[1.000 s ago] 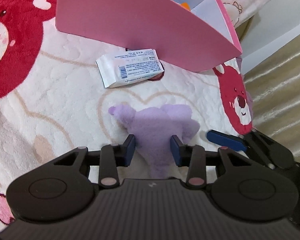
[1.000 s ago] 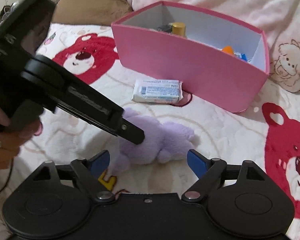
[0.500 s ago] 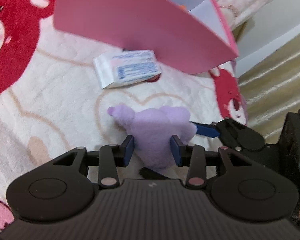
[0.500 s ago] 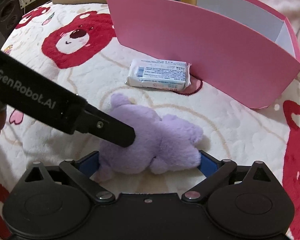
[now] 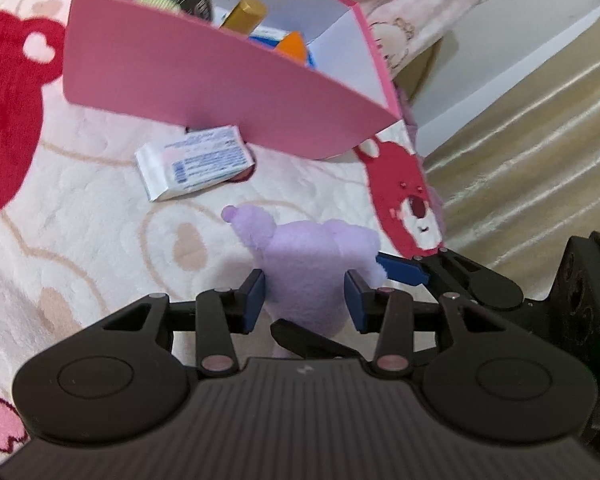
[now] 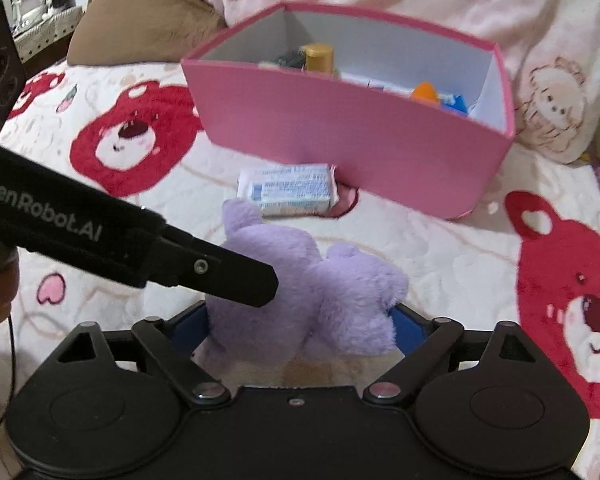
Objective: Organize objects
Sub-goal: 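Lift the plush toy with the left gripper and carry it over the pink box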
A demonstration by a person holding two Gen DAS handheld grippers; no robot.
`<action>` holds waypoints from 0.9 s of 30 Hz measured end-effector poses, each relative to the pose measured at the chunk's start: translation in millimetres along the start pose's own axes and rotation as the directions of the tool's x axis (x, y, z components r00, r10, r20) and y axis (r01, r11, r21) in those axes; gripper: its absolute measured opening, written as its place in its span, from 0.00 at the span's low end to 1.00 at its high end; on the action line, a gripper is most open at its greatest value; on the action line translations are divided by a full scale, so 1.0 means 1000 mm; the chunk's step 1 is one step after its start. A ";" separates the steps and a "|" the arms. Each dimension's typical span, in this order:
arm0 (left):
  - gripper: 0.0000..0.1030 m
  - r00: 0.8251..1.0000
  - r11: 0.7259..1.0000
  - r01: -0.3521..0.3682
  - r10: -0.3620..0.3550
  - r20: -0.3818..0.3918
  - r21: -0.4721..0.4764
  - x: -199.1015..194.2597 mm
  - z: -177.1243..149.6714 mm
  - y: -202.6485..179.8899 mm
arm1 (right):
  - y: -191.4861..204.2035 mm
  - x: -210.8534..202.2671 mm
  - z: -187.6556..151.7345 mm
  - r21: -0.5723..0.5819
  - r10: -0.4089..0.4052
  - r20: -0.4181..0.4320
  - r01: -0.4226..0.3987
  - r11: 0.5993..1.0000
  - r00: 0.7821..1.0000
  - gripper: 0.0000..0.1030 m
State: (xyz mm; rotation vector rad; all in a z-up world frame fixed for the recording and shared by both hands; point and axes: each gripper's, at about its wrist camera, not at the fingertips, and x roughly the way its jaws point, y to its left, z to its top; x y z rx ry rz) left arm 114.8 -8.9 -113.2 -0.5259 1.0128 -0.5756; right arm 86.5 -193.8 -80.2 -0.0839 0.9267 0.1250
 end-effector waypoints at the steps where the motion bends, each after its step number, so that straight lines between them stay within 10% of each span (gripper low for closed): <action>1: 0.40 1.000 1.000 0.004 -0.004 0.000 0.006 -0.004 0.001 -0.003 | 0.001 -0.006 0.002 0.000 -0.004 0.005 0.004 1.000 1.000 0.90; 27: 0.40 0.976 0.991 -0.080 0.055 0.213 0.109 -0.094 0.129 -0.077 | -0.022 -0.087 0.158 -0.131 0.051 0.157 -0.031 0.991 0.986 0.78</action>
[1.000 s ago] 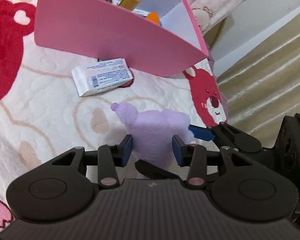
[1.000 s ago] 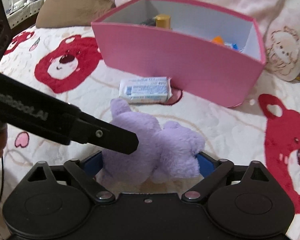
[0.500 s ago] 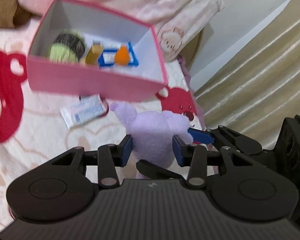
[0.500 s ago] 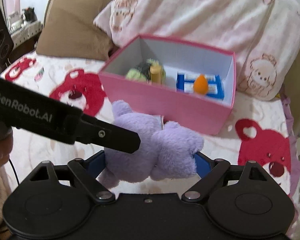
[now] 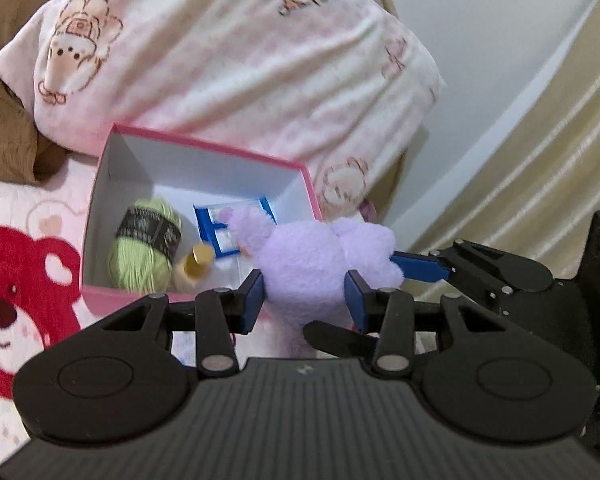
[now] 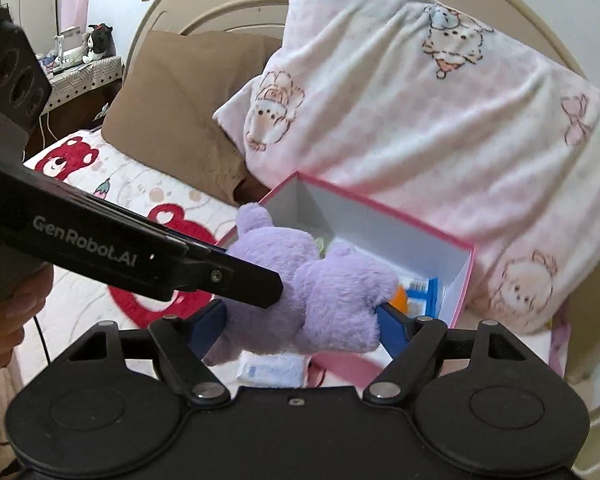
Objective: Organize objects
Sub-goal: 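Lift the plush toy with the left gripper and carry it over the pink box, then lower the plush toy into the pink box and open the left gripper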
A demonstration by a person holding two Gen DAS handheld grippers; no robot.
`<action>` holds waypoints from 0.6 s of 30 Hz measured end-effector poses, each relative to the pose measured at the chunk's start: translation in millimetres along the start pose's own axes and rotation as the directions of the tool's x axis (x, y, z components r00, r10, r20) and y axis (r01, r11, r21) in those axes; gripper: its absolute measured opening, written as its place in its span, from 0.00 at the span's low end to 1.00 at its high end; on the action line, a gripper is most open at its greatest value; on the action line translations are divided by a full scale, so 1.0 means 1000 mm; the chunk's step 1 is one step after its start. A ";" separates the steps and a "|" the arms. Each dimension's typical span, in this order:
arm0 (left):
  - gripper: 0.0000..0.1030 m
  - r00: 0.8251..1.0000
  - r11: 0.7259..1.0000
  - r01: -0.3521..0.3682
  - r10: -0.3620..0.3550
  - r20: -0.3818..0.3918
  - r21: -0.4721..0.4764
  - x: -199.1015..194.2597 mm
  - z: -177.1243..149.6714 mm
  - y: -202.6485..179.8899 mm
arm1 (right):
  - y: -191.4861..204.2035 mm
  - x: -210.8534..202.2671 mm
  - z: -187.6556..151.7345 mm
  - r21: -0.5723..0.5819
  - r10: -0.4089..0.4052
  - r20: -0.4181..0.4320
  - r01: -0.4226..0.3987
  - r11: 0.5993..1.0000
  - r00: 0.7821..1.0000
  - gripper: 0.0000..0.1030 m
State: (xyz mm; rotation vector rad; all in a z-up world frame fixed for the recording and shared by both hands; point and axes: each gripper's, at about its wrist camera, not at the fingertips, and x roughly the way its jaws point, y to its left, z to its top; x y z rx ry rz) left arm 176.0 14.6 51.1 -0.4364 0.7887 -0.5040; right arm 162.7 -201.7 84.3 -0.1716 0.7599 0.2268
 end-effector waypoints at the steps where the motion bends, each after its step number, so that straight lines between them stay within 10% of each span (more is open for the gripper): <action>1: 0.40 1.000 1.000 -0.005 0.005 0.008 0.000 0.006 0.007 0.002 | -0.004 0.005 0.006 -0.001 -0.002 -0.002 0.002 1.000 1.000 0.77; 18: 0.40 0.989 0.989 -0.123 0.115 -0.095 -0.082 0.153 0.077 0.073 | -0.089 0.160 0.045 0.118 0.035 -0.128 -0.019 0.993 0.991 0.72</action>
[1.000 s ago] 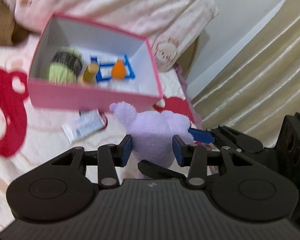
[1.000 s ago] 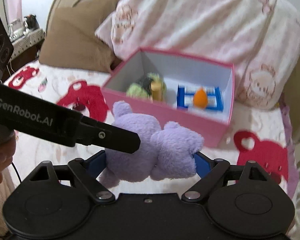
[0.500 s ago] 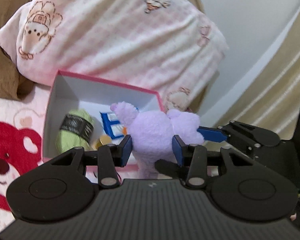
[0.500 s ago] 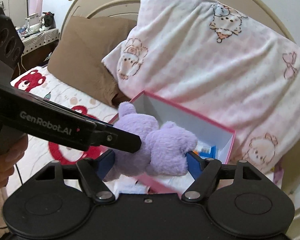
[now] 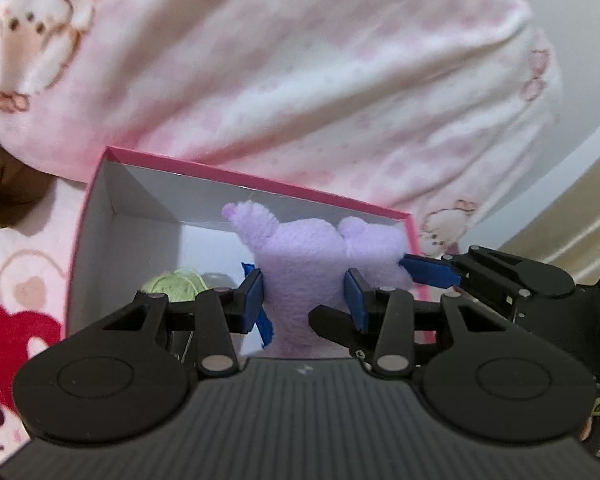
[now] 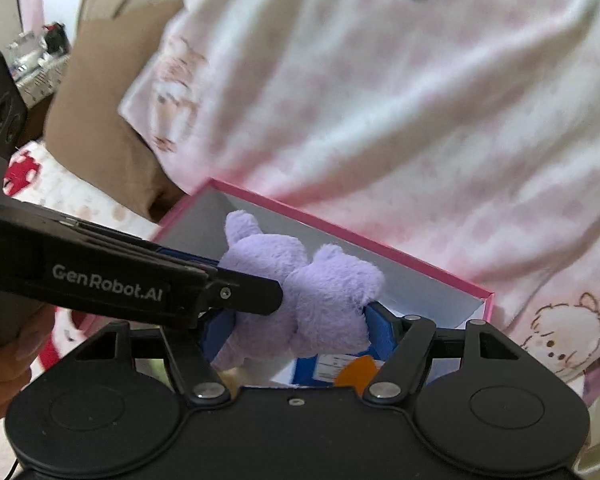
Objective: Organize objects
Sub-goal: 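Lower the plush toy into the pink box and open the left gripper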
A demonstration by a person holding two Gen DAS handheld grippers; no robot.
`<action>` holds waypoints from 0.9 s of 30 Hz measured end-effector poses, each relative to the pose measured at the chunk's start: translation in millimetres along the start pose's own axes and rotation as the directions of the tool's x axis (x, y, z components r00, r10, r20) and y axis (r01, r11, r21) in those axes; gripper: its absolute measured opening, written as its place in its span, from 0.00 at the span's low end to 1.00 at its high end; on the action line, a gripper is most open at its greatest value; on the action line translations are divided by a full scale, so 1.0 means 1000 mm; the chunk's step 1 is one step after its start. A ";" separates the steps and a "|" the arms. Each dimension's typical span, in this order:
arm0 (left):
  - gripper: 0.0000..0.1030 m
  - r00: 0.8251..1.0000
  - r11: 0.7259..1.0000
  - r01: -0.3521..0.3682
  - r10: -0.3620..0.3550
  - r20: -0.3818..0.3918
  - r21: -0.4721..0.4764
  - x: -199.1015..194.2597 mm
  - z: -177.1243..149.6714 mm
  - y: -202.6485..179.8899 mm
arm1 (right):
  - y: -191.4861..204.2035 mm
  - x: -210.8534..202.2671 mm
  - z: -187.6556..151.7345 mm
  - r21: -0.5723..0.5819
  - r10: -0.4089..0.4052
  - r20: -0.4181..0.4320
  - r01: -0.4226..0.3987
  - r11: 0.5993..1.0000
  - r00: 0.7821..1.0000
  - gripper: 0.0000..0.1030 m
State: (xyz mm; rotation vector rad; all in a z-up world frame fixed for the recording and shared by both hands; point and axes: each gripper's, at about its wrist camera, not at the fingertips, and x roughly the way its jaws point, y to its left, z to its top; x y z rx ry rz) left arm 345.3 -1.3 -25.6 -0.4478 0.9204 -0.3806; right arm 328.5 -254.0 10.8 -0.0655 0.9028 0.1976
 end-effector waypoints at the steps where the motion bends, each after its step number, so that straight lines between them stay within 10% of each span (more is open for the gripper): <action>1: 0.40 1.000 1.000 -0.007 0.007 -0.010 -0.002 0.008 0.001 0.002 | -0.004 0.009 0.000 0.005 0.001 -0.017 -0.001 1.000 1.000 0.72; 15: 0.44 0.990 0.991 -0.133 0.133 -0.051 0.008 0.053 -0.008 0.014 | -0.005 0.069 -0.008 -0.041 -0.123 -0.159 0.118 0.992 0.980 0.73; 27: 0.48 0.991 0.980 -0.122 0.129 -0.031 0.155 -0.034 -0.015 -0.027 | 0.024 -0.059 -0.037 0.007 -0.058 0.042 0.058 0.998 0.997 0.72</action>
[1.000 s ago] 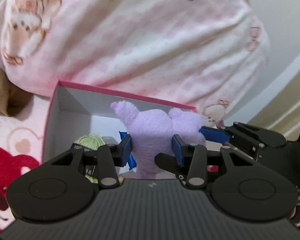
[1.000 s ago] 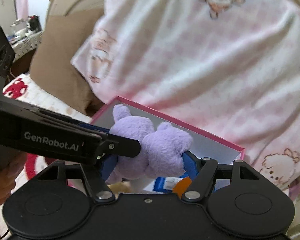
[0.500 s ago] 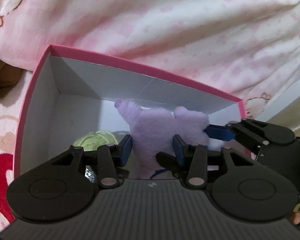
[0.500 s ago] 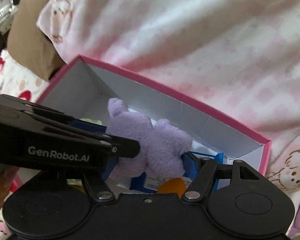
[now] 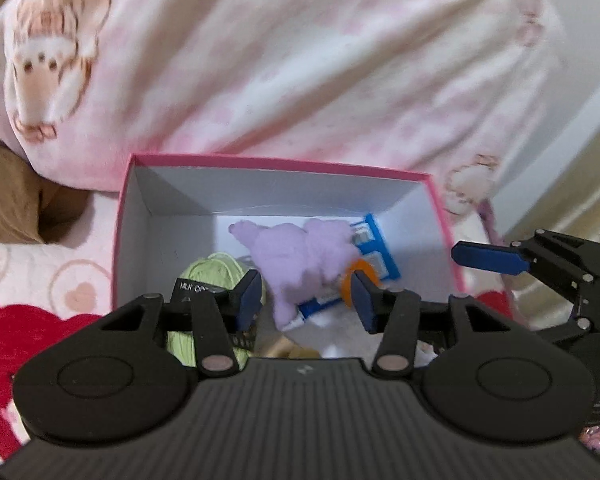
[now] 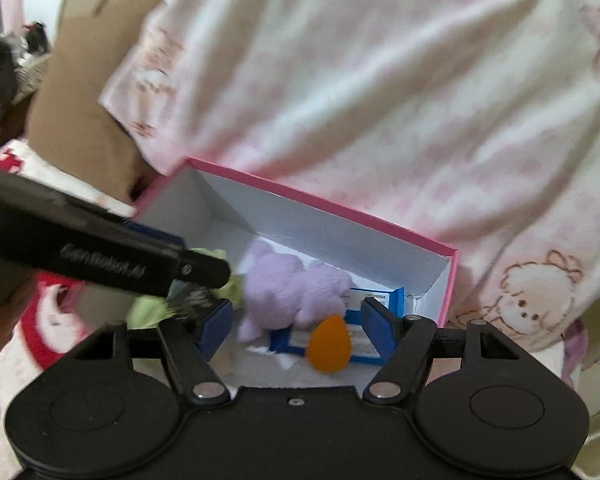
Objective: Organize objects
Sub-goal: 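Lower the plush toy into the pink box and open the left gripper, then move the open left gripper to the white tube box beside the pink box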
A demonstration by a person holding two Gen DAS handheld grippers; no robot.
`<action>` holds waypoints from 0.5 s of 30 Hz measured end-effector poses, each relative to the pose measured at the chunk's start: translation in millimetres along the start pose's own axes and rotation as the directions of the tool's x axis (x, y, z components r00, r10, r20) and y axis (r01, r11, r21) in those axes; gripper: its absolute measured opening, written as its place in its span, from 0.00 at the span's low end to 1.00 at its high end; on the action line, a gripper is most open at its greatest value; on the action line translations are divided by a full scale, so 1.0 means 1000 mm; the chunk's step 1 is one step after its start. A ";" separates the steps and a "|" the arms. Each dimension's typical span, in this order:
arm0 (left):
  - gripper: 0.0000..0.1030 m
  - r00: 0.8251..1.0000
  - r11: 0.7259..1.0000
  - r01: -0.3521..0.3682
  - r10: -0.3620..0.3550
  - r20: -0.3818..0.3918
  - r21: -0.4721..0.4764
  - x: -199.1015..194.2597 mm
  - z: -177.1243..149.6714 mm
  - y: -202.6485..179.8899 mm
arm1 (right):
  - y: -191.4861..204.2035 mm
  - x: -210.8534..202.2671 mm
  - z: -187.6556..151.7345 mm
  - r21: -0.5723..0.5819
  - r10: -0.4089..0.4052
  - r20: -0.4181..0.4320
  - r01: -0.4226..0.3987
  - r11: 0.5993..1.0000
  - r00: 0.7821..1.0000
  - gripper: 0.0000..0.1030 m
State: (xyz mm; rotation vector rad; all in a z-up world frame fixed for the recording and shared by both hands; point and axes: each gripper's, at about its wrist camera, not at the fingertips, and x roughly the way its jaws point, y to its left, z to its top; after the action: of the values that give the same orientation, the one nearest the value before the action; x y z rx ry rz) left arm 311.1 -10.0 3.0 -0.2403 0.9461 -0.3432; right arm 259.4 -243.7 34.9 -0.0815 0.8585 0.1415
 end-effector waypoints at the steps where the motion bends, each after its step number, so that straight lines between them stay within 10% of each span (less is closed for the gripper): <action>1: 0.48 1.000 1.000 0.006 -0.006 -0.002 0.014 -0.011 -0.001 -0.003 | 0.004 -0.011 -0.001 -0.006 0.004 0.011 -0.004 1.000 1.000 0.72; 15: 0.57 0.998 0.978 -0.030 0.039 -0.041 0.206 -0.131 -0.039 -0.050 | 0.064 -0.129 -0.036 -0.065 0.121 0.051 -0.117 0.991 0.991 0.73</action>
State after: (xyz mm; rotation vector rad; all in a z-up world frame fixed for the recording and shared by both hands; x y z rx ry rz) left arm 199.5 -6.9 96.1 -0.0274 0.9502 -0.4128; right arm 139.9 -197.1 108.3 -0.0842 0.8047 0.2812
